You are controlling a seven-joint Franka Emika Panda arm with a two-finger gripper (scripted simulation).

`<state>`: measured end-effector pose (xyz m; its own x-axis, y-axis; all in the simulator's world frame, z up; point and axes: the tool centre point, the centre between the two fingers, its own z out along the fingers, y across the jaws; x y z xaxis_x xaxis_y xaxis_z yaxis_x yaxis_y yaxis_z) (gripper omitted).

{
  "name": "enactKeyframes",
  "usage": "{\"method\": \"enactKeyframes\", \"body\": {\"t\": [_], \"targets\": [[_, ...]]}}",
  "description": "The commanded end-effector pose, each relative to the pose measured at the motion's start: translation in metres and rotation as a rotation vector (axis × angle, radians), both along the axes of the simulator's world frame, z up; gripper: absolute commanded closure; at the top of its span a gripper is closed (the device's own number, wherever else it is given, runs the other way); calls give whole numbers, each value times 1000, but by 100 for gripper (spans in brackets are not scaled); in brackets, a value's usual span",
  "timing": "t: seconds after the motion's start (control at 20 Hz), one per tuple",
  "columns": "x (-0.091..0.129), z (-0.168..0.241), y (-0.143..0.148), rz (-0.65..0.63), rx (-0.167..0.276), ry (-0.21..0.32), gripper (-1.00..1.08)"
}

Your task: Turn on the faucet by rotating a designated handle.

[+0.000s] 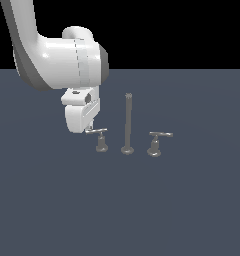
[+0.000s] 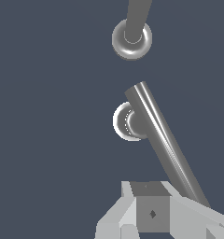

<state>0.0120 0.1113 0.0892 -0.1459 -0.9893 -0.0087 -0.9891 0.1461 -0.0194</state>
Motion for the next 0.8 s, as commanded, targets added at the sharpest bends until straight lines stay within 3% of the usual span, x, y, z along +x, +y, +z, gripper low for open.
{"method": "enactKeyframes", "body": {"t": [0.0,0.25,0.35,0.75], "targets": [[-17,0,0,3,-6,17,108],[-34,0,2,7,-6,20,108],[-27,0,7,12,0,11,108],[-48,0,-17,9,-4,17,108]]}}
